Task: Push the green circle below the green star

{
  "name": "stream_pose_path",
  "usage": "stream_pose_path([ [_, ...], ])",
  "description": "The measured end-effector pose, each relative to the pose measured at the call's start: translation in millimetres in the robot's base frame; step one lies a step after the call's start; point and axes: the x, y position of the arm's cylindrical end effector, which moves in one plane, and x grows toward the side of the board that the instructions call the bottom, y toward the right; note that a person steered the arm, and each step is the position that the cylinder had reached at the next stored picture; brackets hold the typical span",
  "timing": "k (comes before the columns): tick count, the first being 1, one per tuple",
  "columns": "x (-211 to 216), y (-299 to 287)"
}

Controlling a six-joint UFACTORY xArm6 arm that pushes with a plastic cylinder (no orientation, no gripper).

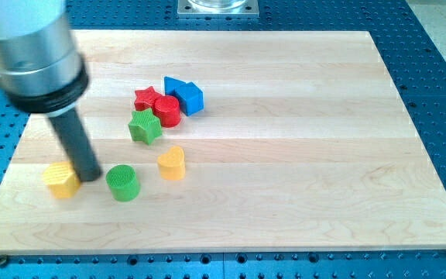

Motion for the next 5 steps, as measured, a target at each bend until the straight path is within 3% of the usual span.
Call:
stream_pose_path([
  [1,2,-9],
  [4,62,116],
  [5,61,118],
])
